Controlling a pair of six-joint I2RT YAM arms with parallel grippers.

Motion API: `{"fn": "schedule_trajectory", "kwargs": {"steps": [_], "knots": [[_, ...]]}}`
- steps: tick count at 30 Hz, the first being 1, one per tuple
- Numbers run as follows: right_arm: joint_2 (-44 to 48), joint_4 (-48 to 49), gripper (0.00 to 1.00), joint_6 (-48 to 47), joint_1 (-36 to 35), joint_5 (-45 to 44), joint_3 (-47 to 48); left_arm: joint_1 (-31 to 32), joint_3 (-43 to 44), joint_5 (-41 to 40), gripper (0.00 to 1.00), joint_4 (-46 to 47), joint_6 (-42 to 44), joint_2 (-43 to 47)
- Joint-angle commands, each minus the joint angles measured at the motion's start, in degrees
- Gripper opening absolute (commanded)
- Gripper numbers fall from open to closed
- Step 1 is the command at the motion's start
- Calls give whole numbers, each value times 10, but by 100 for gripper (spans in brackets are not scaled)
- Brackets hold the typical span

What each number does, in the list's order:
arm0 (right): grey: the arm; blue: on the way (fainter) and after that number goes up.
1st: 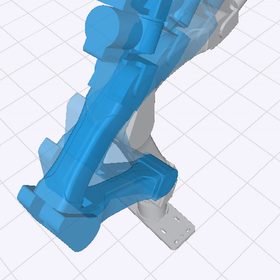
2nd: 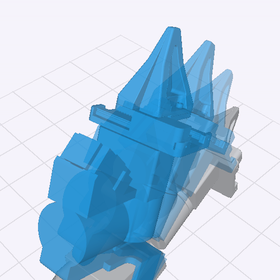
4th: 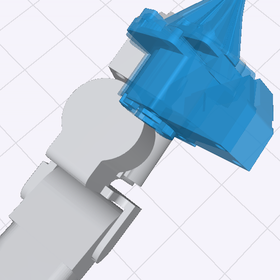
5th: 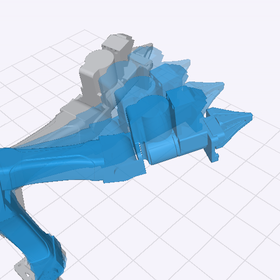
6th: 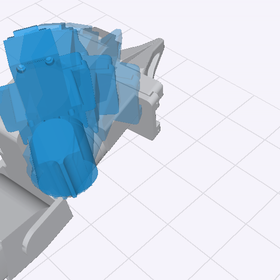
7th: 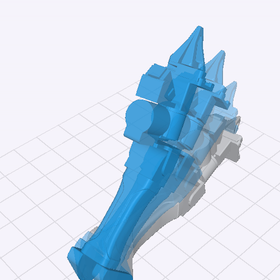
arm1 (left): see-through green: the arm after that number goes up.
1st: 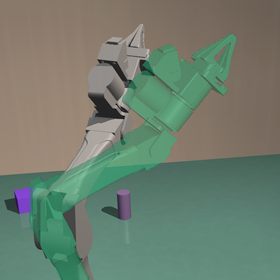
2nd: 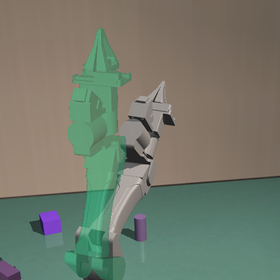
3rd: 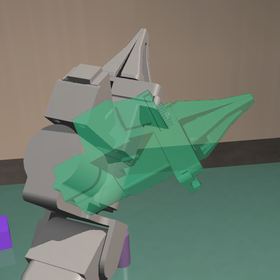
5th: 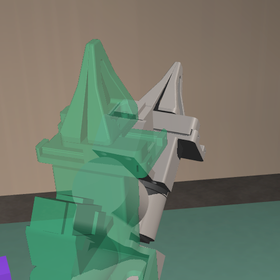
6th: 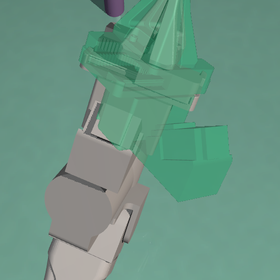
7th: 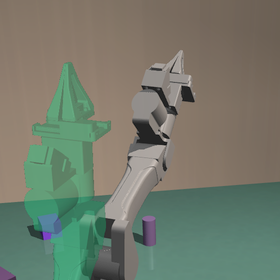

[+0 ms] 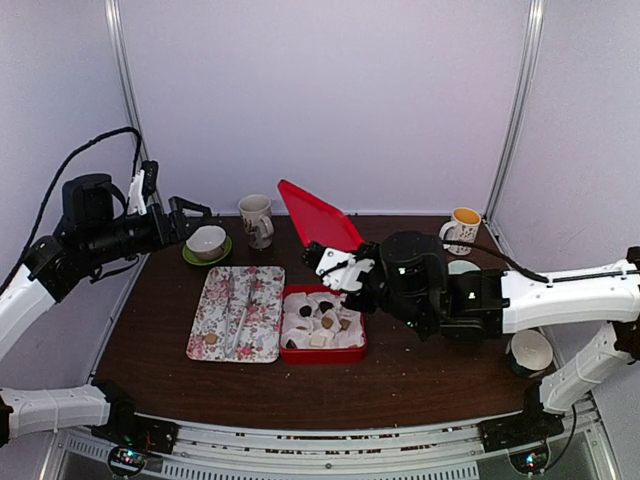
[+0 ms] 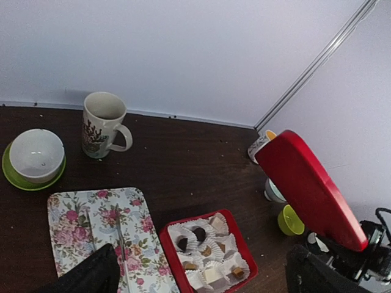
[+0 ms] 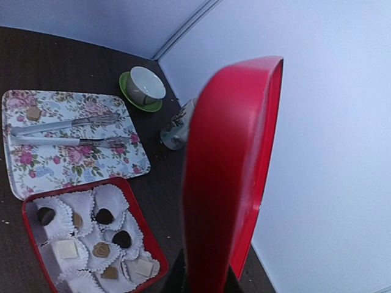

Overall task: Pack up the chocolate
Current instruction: Pass from the left arm to the right, then place the box lid on the packing box.

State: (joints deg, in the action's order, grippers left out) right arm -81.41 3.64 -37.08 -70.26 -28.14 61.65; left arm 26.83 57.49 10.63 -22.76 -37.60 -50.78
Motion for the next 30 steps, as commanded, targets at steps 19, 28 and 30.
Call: {"fn": "schedule_trajectory", "kwargs": {"steps": [19, 28, 30], "knots": [[-12, 207, 0, 777, 271, 801, 0, -8, -2, 37, 97, 3, 73, -72], [-119, 327, 0, 942, 295, 831, -26, -8, -45, 97, 95, 39, 41, -111], [-143, 411, 0, 1013, 300, 844, -45, -7, -59, 117, 93, 54, 32, -126]]}}
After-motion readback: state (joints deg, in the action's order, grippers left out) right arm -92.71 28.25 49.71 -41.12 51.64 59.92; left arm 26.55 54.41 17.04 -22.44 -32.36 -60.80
